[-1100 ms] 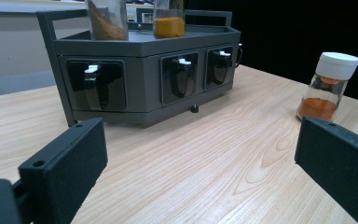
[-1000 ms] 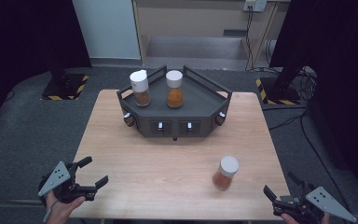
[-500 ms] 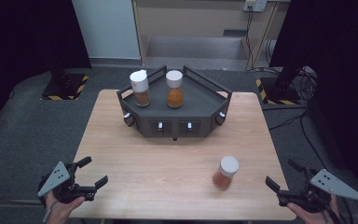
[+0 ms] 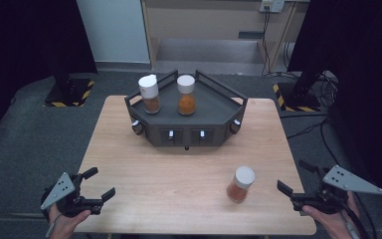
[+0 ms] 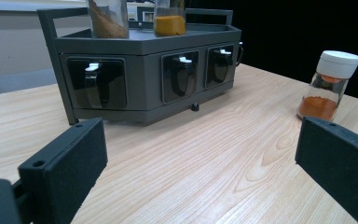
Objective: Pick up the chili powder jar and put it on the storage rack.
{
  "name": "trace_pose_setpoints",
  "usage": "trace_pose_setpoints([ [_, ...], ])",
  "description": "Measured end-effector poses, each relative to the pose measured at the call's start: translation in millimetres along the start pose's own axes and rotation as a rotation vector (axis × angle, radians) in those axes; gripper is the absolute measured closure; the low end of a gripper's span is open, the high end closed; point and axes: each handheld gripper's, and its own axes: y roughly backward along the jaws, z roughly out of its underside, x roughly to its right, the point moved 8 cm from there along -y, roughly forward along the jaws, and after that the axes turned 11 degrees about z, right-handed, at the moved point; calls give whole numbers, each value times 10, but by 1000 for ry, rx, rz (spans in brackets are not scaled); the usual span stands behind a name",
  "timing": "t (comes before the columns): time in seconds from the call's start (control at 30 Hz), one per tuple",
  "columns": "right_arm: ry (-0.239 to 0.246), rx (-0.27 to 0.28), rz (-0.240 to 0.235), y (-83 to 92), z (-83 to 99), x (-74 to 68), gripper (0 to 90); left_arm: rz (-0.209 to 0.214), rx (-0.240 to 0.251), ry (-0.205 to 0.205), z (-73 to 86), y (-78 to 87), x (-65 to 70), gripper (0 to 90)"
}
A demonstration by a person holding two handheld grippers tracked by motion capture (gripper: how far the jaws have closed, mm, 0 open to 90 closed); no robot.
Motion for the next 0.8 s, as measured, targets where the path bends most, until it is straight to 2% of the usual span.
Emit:
trace_pose_setpoints([
  [0.33,18,-5,-18,-91,-58,-39,16,3,0,1,1,-6,0,12],
  [0.8,11,-51,-54,-306,33,-102,18,1,-1,1,1,1,-2,12],
])
